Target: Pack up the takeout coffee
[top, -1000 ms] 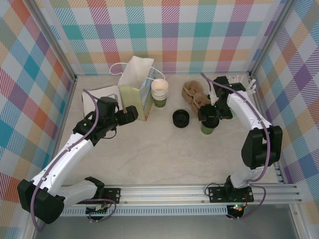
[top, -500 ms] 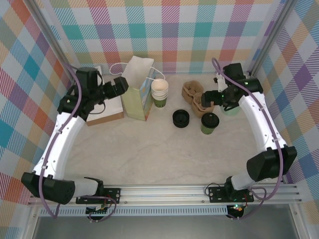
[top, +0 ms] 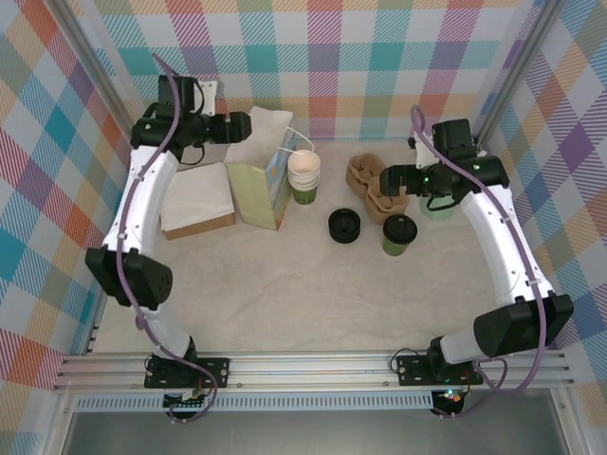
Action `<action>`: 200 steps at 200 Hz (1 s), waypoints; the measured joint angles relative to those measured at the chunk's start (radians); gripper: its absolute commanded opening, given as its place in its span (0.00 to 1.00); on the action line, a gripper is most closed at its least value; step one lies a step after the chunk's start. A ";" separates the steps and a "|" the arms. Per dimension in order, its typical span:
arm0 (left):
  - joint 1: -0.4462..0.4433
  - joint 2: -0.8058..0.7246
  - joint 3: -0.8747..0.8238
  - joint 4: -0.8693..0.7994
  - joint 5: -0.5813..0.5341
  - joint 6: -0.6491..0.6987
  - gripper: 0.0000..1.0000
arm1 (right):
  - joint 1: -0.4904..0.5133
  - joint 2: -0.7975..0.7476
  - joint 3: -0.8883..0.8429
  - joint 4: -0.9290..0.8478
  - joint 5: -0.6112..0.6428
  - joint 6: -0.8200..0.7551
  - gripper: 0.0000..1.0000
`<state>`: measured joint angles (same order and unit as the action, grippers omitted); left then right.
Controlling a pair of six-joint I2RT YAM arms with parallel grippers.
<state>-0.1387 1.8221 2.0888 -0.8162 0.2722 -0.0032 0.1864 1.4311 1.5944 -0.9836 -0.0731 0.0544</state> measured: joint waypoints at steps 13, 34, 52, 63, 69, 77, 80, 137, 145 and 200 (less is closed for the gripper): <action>0.000 0.053 0.034 -0.010 -0.003 0.030 0.83 | 0.000 -0.002 -0.024 0.000 -0.002 0.001 1.00; 0.000 0.125 0.068 -0.036 -0.006 0.066 0.81 | 0.000 -0.003 -0.044 0.000 -0.004 0.001 1.00; 0.000 0.167 0.075 -0.050 -0.013 0.084 0.79 | 0.000 -0.005 -0.052 0.002 -0.007 0.001 1.00; 0.000 0.182 0.075 -0.054 -0.020 0.094 0.76 | 0.000 -0.007 -0.056 0.004 -0.007 0.001 1.00; 0.000 0.188 0.076 -0.055 -0.023 0.098 0.74 | 0.000 -0.008 -0.057 0.004 -0.007 0.001 1.00; 0.000 0.195 0.076 -0.056 -0.026 0.105 0.69 | 0.000 -0.008 -0.058 0.004 -0.008 0.001 1.00; 0.000 0.198 0.076 -0.056 -0.027 0.102 0.67 | 0.000 -0.008 -0.058 0.004 -0.008 0.001 1.00; 0.000 0.214 0.083 -0.076 -0.029 0.128 0.21 | 0.000 -0.008 -0.060 0.010 -0.019 0.002 1.00; 0.000 0.214 0.083 -0.077 -0.029 0.125 0.17 | 0.000 -0.008 -0.061 0.013 -0.019 0.005 1.00; 0.000 0.211 0.083 -0.085 -0.030 0.125 0.00 | 0.000 -0.007 -0.063 0.018 -0.022 0.013 1.00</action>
<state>-0.1387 2.0335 2.1719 -0.9012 0.2420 0.1219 0.1864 1.4239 1.5314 -0.9653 -0.0952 0.0669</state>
